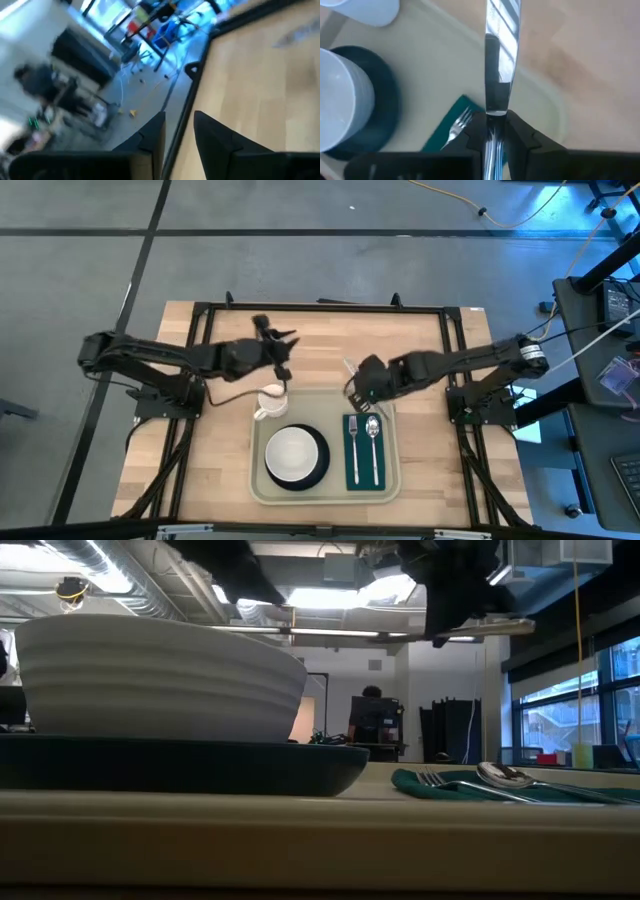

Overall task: Set up tray
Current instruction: Put the silver knife on the green napkin between the silver fork and spoon

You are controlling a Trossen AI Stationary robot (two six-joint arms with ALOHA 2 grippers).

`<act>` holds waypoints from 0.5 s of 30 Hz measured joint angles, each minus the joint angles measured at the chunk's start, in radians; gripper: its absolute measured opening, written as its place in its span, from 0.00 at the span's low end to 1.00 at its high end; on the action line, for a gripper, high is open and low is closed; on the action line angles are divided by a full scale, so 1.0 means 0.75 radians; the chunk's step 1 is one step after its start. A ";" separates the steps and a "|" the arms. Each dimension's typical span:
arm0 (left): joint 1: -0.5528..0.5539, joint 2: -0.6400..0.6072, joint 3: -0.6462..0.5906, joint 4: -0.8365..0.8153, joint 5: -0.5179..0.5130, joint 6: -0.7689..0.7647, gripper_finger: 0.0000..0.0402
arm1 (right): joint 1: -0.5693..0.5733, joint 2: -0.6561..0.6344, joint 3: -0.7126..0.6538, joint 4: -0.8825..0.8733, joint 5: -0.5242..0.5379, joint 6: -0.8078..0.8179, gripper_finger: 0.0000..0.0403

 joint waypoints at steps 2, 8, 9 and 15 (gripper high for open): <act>0.026 -0.071 -0.044 0.006 0.020 -0.097 0.23 | 0.066 0.035 0.000 0.015 0.021 0.143 0.10; 0.063 -0.186 -0.120 0.007 0.130 -0.109 0.24 | 0.259 0.170 0.001 0.052 0.026 0.568 0.10; 0.062 -0.196 -0.124 0.004 0.141 -0.107 0.24 | 0.288 0.197 0.008 0.051 0.027 0.634 0.10; 0.059 -0.202 -0.125 -0.008 0.143 -0.058 0.23 | 0.414 0.356 0.100 0.043 0.056 0.925 0.10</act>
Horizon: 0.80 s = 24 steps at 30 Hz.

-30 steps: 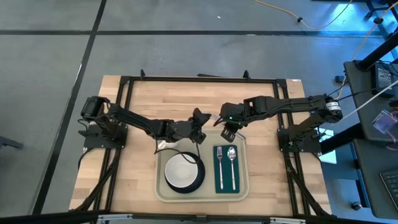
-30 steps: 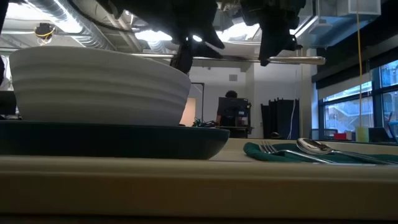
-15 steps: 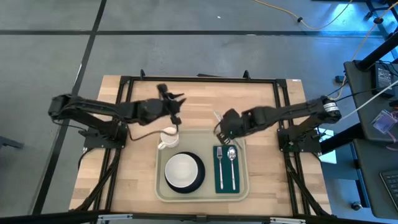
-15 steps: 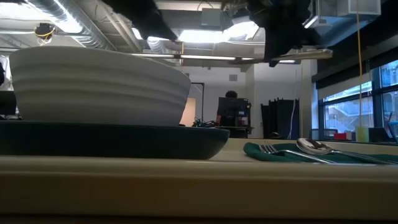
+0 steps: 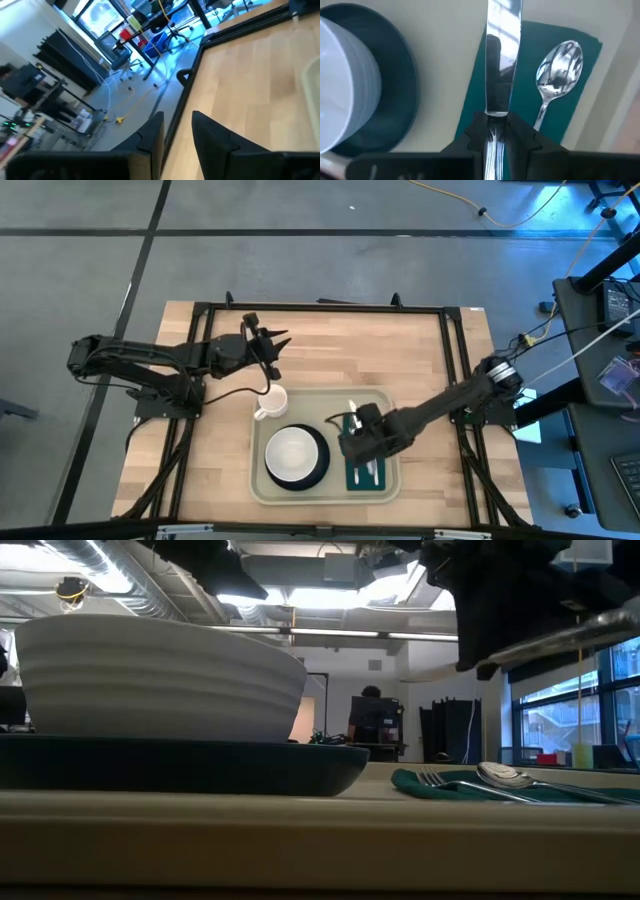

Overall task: Set up tray
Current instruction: Put the silver knife on the green napkin between the silver fork and spoon

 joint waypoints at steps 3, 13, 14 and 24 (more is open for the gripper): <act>0.001 0.000 0.000 -0.004 -0.005 0.028 0.23 | 0.023 0.091 0.078 -0.070 0.010 0.081 0.10; -0.002 0.000 0.000 -0.007 0.087 0.029 0.24 | 0.041 0.280 0.201 -0.182 -0.060 0.313 0.10; -0.002 0.000 0.000 -0.008 0.103 0.030 0.23 | 0.046 0.284 0.201 -0.188 -0.081 0.332 0.10; -0.002 0.000 0.000 -0.106 0.147 0.030 0.23 | 0.085 0.289 0.201 -0.194 -0.103 0.430 0.10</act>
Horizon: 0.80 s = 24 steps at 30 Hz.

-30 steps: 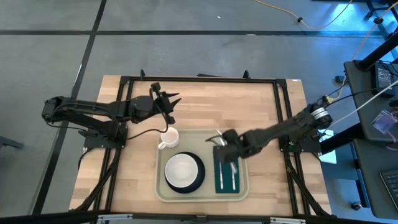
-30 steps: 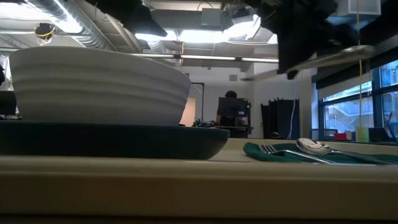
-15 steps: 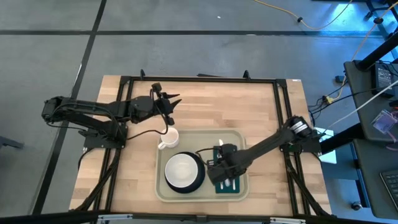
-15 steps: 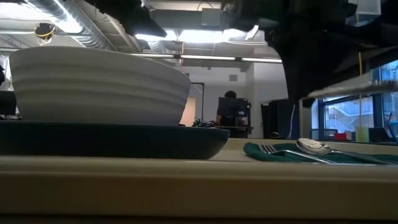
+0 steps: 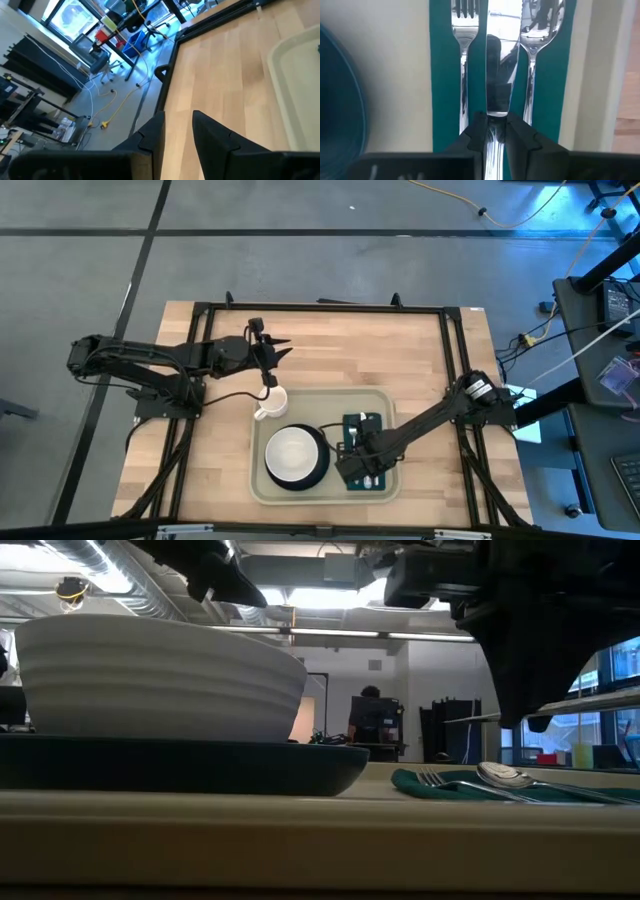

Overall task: Set up tray
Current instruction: Put the silver knife on the green napkin between the silver fork and spoon

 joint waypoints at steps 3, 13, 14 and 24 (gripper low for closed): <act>0.000 0.000 0.000 -0.003 0.000 -0.003 0.23 | 0.000 0.000 -0.008 0.011 -0.008 0.002 0.10; 0.000 0.000 0.000 -0.011 -0.001 -0.003 0.23 | -0.003 0.002 -0.134 0.163 -0.032 0.001 0.10; 0.000 0.000 0.000 -0.011 -0.001 -0.003 0.23 | -0.006 0.002 -0.145 0.186 -0.033 0.001 0.10; 0.000 0.000 0.000 -0.011 -0.001 -0.002 0.23 | -0.030 0.002 -0.193 0.244 -0.068 -0.034 0.11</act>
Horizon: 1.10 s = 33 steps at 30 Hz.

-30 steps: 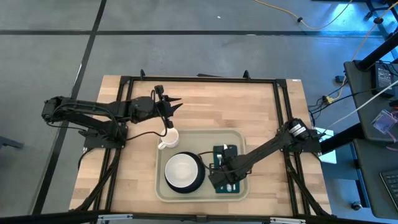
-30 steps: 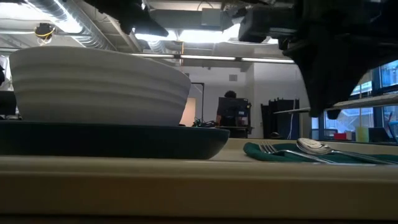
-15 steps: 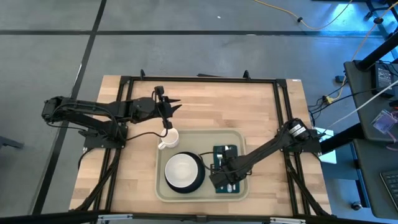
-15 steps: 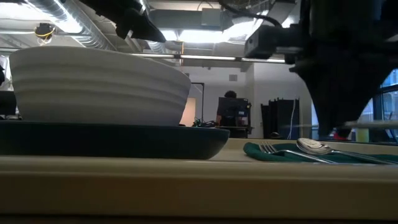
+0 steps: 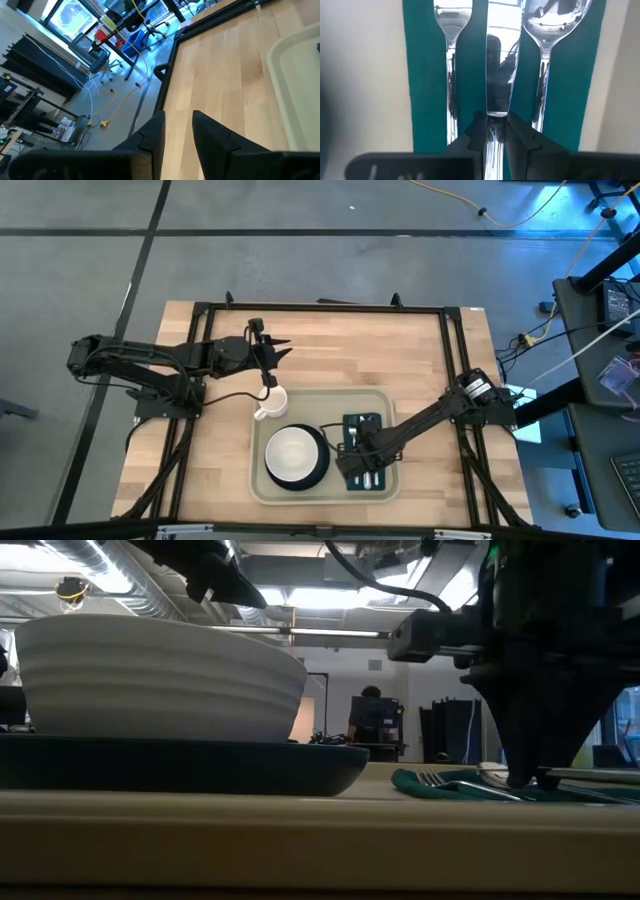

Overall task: Set up tray
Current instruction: Put the silver knife on the green napkin between the silver fork and spoon

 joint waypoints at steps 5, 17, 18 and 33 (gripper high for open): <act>0.000 0.000 0.000 0.000 0.000 0.000 0.22 | -0.015 0.000 0.000 0.028 0.000 -0.002 0.11; 0.000 0.000 0.000 -0.009 0.000 -0.002 0.22 | -0.023 0.000 0.000 0.030 -0.009 -0.001 0.11; 0.000 0.000 0.000 -0.010 0.000 -0.002 0.22 | -0.023 -0.001 0.000 0.030 -0.009 -0.001 0.11; 0.000 0.001 0.000 -0.011 0.034 -0.003 0.22 | -0.023 0.003 0.000 0.022 -0.009 -0.004 0.14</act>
